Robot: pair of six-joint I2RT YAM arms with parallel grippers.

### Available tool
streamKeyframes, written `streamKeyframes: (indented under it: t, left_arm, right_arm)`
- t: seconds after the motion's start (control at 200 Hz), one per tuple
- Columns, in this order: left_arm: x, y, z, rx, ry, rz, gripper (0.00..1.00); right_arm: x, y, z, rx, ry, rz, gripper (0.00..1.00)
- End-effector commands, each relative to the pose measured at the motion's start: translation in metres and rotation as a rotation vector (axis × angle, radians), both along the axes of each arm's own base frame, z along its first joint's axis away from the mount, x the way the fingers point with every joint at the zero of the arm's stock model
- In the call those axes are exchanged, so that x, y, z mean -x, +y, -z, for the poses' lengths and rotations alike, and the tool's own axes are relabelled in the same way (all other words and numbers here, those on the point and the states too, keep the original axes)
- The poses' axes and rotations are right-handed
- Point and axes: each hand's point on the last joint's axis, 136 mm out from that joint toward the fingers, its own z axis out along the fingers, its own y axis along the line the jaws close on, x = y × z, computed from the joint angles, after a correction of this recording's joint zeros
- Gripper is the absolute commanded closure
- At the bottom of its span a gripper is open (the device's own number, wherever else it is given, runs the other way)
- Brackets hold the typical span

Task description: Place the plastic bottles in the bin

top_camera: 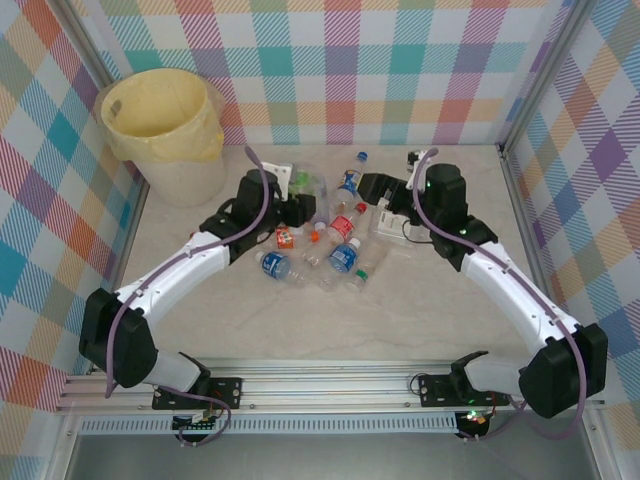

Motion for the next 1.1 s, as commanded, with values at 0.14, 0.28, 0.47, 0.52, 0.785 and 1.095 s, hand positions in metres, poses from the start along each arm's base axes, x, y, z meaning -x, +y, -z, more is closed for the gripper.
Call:
streamKeyframes:
  t: [0.14, 0.28, 0.47, 0.52, 0.785, 1.095]
  left_arm:
    - [-0.034, 0.076, -0.080, -0.059, -0.158, -0.333, 0.57]
    - [-0.057, 0.125, -0.122, -0.087, -0.264, -0.526, 0.57]
    - [-0.093, 0.189, -0.181, -0.116, -0.435, -0.717, 0.56]
    - [-0.102, 0.204, -0.194, -0.124, -0.477, -0.760, 0.56]
    - [-0.153, 0.270, -0.206, -0.161, -0.584, -0.876, 0.53]
    - [-0.211, 0.314, -0.166, -0.123, -0.408, -0.862, 0.54]
  right_arm:
    - [0.006, -0.003, -0.006, -0.011, -0.126, -0.004, 0.00]
    - [0.017, 0.006, -0.014, -0.008, -0.207, -0.089, 0.00]
    - [0.027, 0.003, -0.021, 0.011, -0.263, -0.104, 0.00]
    - [0.028, 0.001, -0.021, 0.014, -0.262, -0.099, 0.00]
    - [0.030, 0.000, -0.018, 0.013, -0.252, -0.096, 0.00]
    - [0.030, -0.003, -0.015, 0.013, -0.231, -0.077, 0.00]
